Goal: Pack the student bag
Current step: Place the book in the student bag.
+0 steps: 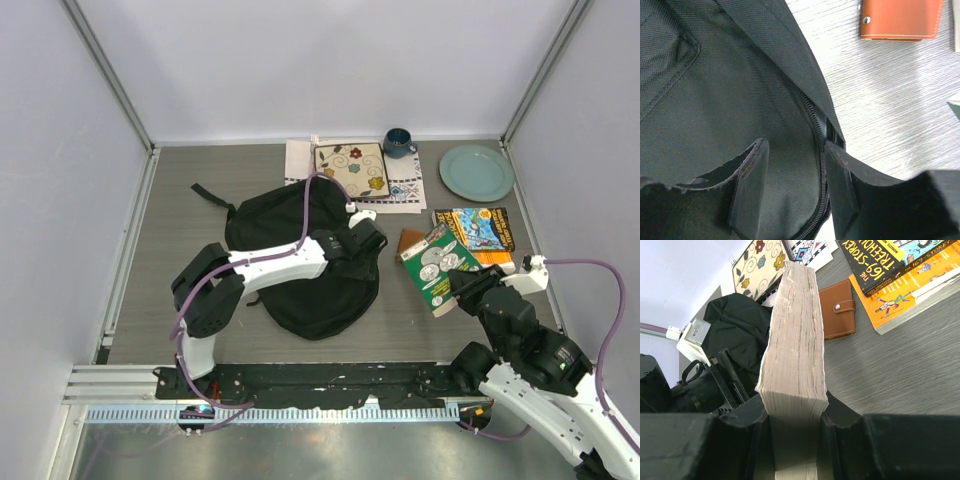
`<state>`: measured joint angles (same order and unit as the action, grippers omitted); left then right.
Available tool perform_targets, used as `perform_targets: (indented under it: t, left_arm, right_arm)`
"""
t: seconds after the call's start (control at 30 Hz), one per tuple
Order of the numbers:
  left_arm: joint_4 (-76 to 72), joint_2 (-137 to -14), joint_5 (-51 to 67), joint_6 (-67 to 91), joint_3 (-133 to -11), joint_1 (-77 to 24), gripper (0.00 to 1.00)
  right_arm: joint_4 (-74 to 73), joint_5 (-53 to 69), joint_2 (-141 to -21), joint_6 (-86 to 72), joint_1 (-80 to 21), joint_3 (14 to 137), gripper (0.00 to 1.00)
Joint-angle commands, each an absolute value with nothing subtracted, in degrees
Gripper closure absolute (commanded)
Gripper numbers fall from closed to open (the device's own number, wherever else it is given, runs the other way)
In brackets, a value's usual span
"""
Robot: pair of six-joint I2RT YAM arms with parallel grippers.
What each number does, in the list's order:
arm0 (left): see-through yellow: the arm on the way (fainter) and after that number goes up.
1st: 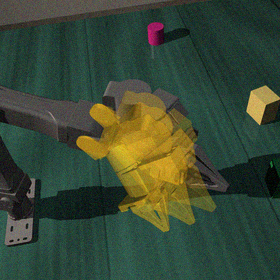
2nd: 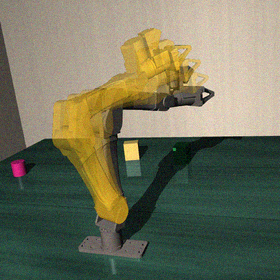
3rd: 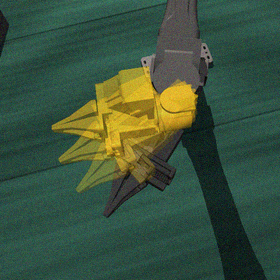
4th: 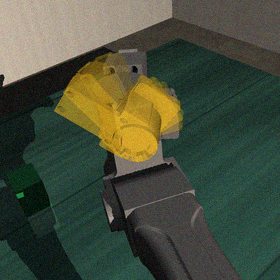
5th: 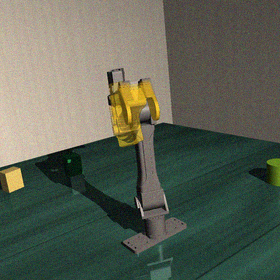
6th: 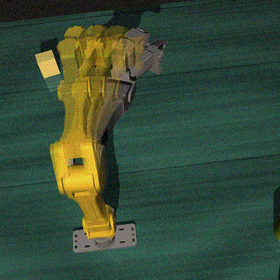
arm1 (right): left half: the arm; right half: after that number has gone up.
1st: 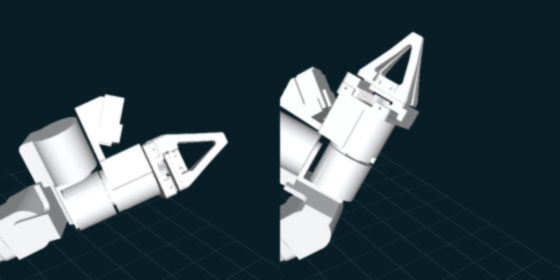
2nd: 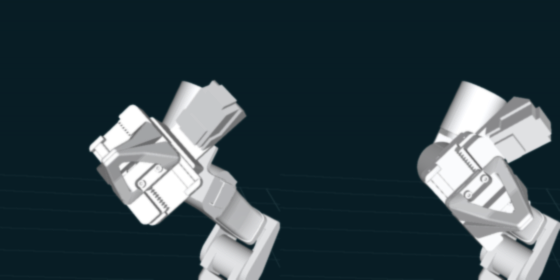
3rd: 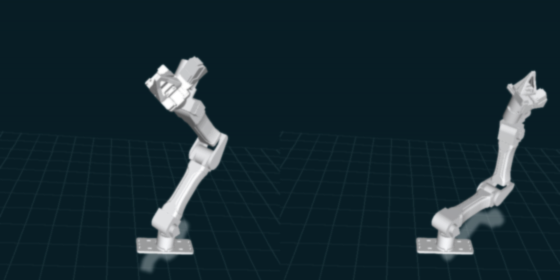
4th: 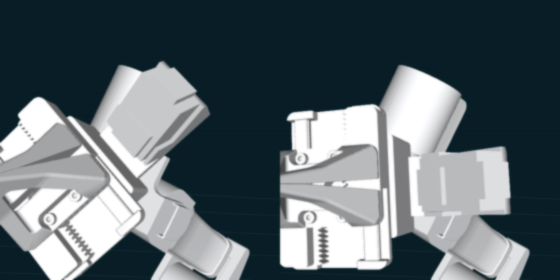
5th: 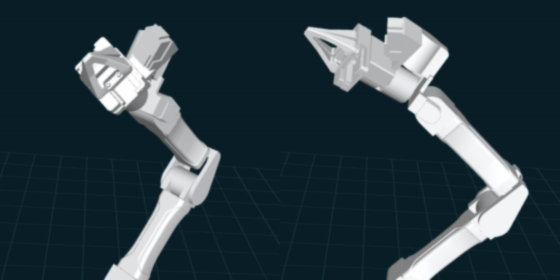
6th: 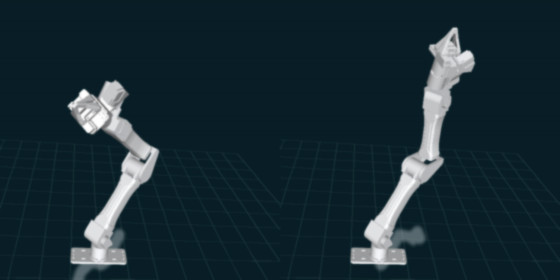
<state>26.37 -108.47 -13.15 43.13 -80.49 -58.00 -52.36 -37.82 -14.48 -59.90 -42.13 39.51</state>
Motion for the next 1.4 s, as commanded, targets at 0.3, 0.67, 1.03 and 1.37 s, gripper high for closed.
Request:
perform_targets:
  t: [0.3,0.67,1.03,1.37]
  left_arm:
    - [31.46,-109.43,-16.61,43.07,-82.00,-57.83,0.61]
    - [32.08,-108.19,-15.21,42.36,-79.81,-58.27,0.76]
    - [40.06,-103.46,-12.05,31.57,-89.72,-57.13,1.00]
    - [45.79,-97.04,-3.00,24.70,-101.60,-48.78,1.00]
  right_arm:
    - [-47.72,-39.64,-13.36,-61.26,-42.01,40.34,0.99]
    - [-47.64,-38.94,-13.54,-61.61,-42.01,40.60,0.99]
    - [-46.85,-33.68,-13.62,-59.07,-42.01,42.10,1.00]
    - [-43.34,-20.67,-12.40,-59.15,-41.92,41.75,1.00]
